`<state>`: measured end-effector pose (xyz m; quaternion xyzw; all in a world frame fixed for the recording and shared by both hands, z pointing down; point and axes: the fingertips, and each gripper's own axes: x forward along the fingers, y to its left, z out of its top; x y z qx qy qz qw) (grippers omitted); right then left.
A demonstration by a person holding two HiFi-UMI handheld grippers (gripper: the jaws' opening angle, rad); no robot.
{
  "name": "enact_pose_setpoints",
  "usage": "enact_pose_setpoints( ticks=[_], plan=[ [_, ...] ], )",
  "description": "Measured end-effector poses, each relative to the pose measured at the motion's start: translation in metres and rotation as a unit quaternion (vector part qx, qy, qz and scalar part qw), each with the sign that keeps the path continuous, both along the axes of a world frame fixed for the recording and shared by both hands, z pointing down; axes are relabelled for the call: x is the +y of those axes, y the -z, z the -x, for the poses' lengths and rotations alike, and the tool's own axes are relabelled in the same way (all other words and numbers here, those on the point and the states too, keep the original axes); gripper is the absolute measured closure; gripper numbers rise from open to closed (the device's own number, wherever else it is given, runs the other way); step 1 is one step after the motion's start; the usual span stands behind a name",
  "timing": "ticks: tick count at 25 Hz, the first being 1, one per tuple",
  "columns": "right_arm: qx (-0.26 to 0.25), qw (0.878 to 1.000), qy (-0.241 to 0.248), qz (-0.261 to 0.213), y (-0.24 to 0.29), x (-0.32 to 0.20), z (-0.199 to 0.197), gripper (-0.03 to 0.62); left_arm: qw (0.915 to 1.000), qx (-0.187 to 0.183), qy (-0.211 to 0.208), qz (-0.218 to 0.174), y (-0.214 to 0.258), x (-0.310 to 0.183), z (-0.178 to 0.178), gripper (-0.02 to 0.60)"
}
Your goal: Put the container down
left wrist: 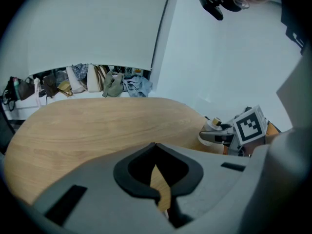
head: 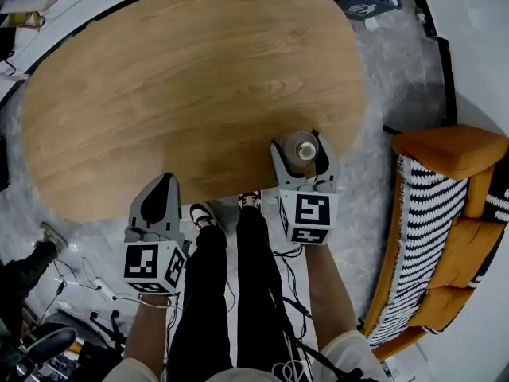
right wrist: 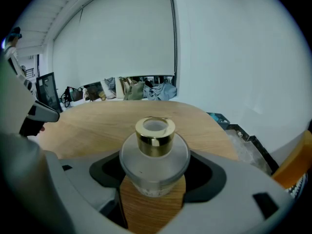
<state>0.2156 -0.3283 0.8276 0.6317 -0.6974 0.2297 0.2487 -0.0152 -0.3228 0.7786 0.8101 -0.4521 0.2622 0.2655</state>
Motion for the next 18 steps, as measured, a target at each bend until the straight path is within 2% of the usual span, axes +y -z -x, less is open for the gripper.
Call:
enact_pose_setpoints(
  ticks=[7,13,18],
  plan=[
    [0.021,1.0,-0.008,-0.021,-0.001,0.002,0.002,0.26,1.0,0.001,0.004,0.002,-0.003,0.005,0.007,0.574],
    [-0.022,0.999,-0.022,-0.027,-0.001,0.001,0.003,0.26,1.0,0.002,0.003,0.006,-0.003,0.01,0.009,0.574],
    [-0.025,0.998,-0.032,-0.038,0.006,-0.001,0.002,0.26,1.0,0.002,0.008,0.006,-0.004,0.011,0.015,0.574]
  ],
)
